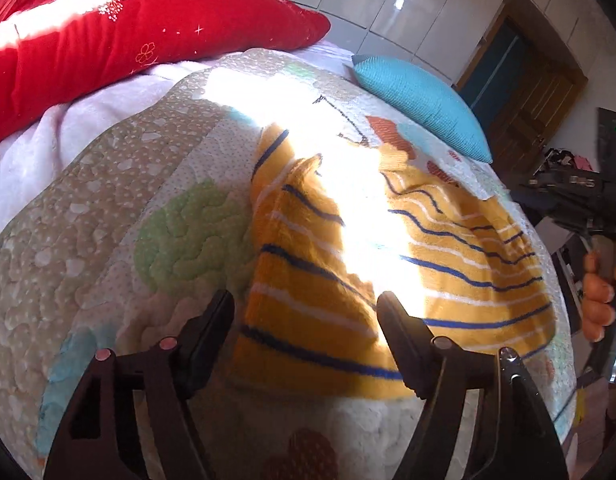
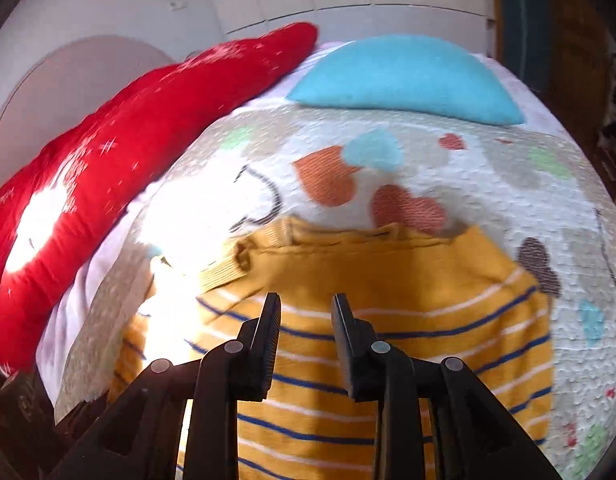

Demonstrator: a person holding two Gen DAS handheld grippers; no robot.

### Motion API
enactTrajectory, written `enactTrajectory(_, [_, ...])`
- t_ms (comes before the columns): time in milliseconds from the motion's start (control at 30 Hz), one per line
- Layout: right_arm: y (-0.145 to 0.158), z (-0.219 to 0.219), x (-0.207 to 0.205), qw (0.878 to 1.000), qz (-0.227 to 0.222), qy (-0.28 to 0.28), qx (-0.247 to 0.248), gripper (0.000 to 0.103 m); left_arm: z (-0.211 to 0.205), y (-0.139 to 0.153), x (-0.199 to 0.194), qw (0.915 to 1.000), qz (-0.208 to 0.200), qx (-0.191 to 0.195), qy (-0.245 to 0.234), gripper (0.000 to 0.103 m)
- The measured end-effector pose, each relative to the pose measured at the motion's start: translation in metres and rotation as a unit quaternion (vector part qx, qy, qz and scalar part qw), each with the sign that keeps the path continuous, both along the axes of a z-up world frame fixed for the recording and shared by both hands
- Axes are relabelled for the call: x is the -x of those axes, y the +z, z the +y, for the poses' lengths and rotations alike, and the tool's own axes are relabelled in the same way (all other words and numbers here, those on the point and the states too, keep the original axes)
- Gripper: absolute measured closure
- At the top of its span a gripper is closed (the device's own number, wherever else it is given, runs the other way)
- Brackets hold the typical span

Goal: Fold small clothes
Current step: 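Grasp the folded sweater edge with the right gripper and fold it over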

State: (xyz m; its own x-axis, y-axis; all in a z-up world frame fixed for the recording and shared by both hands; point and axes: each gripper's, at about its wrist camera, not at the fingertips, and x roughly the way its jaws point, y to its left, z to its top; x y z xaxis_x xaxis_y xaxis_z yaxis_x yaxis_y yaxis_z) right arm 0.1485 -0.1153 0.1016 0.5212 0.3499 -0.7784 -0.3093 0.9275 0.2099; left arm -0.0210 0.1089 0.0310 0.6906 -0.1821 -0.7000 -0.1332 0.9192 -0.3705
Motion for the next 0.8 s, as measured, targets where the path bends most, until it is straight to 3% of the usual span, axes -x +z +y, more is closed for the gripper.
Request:
enactTrajectory(167, [-0.043,0.094,-0.013,0.996,0.021,0.067,0.053,0.074,0.01,0.028,0.058,0.9991,-0.033,-0.023,0.017,0.027])
enactTrajectory(367, [-0.08,0.175,-0.057,0.99,0.035,0.058,0.127,0.074,0.039,0.026,0.088,0.9986,-0.023,0.014,0.045,0.026])
enactTrajectory(467, [-0.075,0.192,-0.066,0.989,0.026,0.059,0.13,0.07,0.05,0.021,0.095,0.9977,-0.017,0.027,0.059,0.026])
enactTrajectory(500, [-0.068,0.192,-0.066,0.991,0.028,0.07,0.112,0.059,0.053,0.019,0.096,0.9976,-0.015,0.028,0.062,0.026])
enactTrajectory(633, [-0.04,0.182,-0.046,0.995,0.024,0.066,0.072,0.047,0.06,0.015,0.102,0.9971,-0.007,0.032,0.069,0.026])
enactTrajectory(800, [-0.035,0.174,0.005,0.988,0.048,0.1,0.103,0.043,0.066,0.01,0.106,0.9956,-0.001,0.046,0.081,0.026])
